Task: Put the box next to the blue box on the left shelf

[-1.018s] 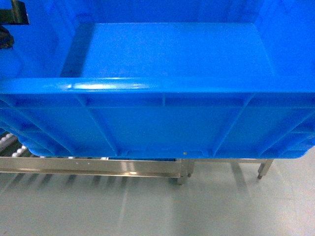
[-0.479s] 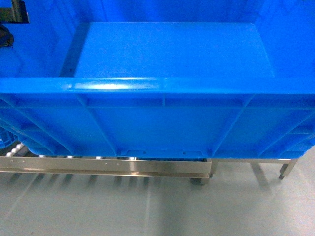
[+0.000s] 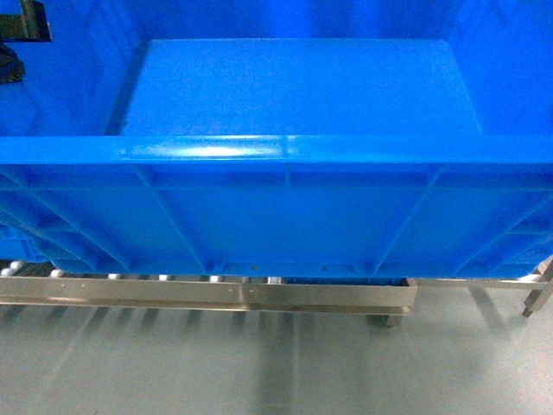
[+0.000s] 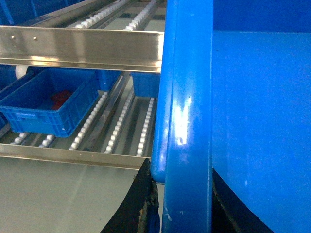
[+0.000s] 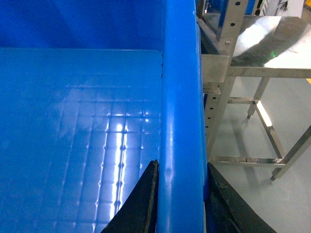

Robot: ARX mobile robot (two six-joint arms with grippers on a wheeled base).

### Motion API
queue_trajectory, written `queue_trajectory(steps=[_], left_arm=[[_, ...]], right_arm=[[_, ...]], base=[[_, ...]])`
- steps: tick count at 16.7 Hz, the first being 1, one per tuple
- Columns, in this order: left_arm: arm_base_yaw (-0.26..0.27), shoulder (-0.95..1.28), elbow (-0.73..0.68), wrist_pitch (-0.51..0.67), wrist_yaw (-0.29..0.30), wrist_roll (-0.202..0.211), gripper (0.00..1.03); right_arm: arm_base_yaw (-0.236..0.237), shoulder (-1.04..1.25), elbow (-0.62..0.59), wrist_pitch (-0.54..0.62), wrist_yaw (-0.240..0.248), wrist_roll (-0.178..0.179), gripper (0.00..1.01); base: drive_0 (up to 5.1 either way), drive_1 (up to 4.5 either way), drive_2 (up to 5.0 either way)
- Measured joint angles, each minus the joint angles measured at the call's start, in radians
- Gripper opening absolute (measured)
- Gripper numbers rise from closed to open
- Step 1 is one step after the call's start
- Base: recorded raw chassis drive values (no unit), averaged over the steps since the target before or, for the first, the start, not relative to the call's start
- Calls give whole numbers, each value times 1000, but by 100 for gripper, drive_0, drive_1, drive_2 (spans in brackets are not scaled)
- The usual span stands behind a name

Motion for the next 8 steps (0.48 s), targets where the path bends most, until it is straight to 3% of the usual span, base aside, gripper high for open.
queue_trajectory(steps=[8], left_arm=[[0, 0, 0, -1, 0, -2, 16]], right_arm=[[0, -1, 0, 1, 0, 0, 21]], base=[[-500, 245, 245]])
